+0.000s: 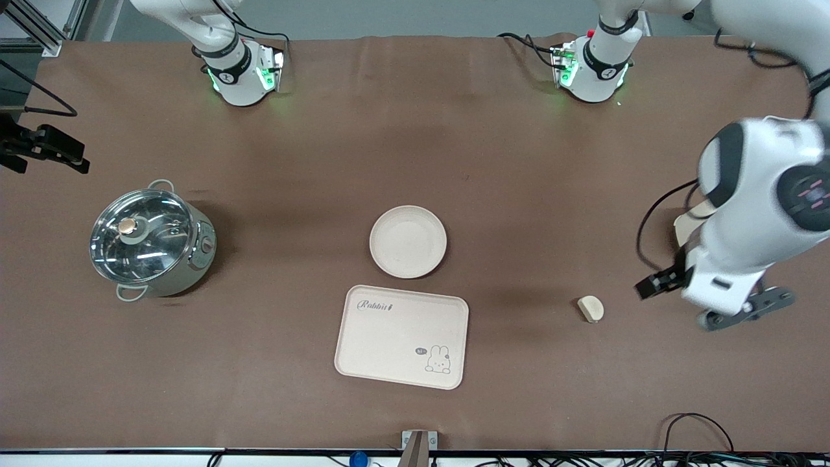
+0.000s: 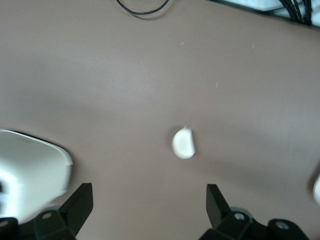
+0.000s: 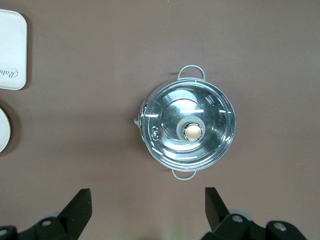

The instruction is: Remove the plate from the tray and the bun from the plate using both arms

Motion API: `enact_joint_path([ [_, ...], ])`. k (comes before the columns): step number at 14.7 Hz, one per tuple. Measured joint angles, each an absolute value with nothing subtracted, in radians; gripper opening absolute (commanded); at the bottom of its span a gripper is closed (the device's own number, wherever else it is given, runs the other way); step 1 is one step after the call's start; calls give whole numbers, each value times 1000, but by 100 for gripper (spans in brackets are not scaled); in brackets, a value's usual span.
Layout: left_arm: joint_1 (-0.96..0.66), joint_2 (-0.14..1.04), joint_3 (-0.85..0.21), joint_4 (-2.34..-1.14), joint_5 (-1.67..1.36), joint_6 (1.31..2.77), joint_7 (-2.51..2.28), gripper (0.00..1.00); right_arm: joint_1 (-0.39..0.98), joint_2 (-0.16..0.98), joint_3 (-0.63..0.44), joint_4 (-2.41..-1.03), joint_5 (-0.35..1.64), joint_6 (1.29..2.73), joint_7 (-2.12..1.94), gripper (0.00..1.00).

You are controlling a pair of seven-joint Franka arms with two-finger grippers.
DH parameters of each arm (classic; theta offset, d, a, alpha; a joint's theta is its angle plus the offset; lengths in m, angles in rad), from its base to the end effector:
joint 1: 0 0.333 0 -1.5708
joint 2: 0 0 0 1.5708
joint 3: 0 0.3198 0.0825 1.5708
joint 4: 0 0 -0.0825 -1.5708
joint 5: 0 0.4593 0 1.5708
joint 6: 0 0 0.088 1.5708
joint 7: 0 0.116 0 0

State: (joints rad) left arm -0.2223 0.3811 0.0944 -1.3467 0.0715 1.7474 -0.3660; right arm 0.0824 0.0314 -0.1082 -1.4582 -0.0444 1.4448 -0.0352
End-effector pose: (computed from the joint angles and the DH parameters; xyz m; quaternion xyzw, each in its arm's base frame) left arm 0.7455 -0.0996 0.4961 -0.9926 -0.1092 -0.0232 0.0485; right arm 0.6259 -0.0206 0.6500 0.9995 0.0024 -0.0230 0.0231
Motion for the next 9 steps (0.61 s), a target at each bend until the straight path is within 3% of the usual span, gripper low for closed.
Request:
enact_joint_path([
  [9, -189, 29, 83, -1449, 17, 1511, -46, 100, 82, 31, -110, -1458, -45, 1444, -35, 100],
])
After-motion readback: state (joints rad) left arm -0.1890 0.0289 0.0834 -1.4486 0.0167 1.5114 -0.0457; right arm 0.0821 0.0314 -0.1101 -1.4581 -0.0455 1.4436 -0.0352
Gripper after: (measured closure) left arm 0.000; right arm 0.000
